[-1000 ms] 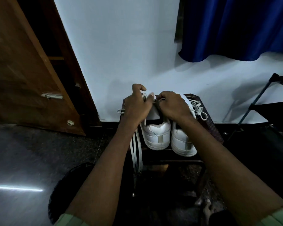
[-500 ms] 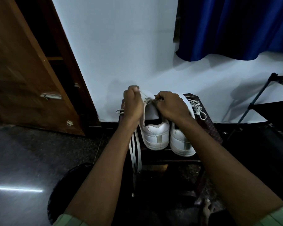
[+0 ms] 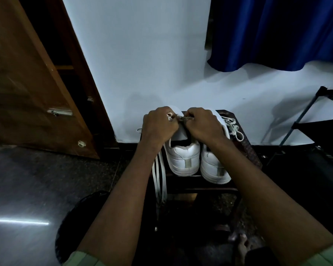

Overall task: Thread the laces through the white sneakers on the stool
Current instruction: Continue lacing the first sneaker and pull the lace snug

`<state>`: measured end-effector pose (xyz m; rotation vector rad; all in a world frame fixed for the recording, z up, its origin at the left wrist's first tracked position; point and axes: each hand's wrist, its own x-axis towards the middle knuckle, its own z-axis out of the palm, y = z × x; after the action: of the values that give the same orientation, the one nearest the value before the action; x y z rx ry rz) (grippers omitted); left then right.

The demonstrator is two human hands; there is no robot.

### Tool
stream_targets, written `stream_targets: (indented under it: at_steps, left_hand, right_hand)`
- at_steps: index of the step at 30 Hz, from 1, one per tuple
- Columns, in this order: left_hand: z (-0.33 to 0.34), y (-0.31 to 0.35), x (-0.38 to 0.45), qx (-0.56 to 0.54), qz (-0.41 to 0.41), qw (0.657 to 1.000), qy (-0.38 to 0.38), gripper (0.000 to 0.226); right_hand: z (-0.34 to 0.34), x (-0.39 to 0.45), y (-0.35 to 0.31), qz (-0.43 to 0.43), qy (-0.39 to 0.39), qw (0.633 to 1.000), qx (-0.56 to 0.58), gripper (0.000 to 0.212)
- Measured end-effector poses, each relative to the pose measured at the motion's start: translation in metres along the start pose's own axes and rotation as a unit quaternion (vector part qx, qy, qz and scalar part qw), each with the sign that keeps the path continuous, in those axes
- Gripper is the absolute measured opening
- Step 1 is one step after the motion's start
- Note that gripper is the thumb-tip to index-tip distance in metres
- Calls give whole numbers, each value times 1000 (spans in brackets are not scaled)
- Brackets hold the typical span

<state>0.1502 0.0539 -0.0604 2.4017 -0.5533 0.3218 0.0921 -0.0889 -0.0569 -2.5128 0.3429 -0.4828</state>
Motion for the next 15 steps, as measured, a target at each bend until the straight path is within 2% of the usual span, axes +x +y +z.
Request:
stream_targets:
  at_steps: [3,7,11,15]
  left_hand:
    - [-1,5,3,43,6,999,11,13]
    - [-2,-3,7,-37,-27,999,-1,25]
    - [-6,-8,2,-92,13,996,-14,10]
    - [-3,-8,2,-12,49,999,-15,16]
  right_hand:
    - [-1,-1,0,-4,1,1000,-10,18]
    - [-2,-1,0,-4,-1,1000,-3,17]
    - [0,-1,1,-4,-1,1000,6,15]
    - [-1,0,2,10,0,1000,29,12]
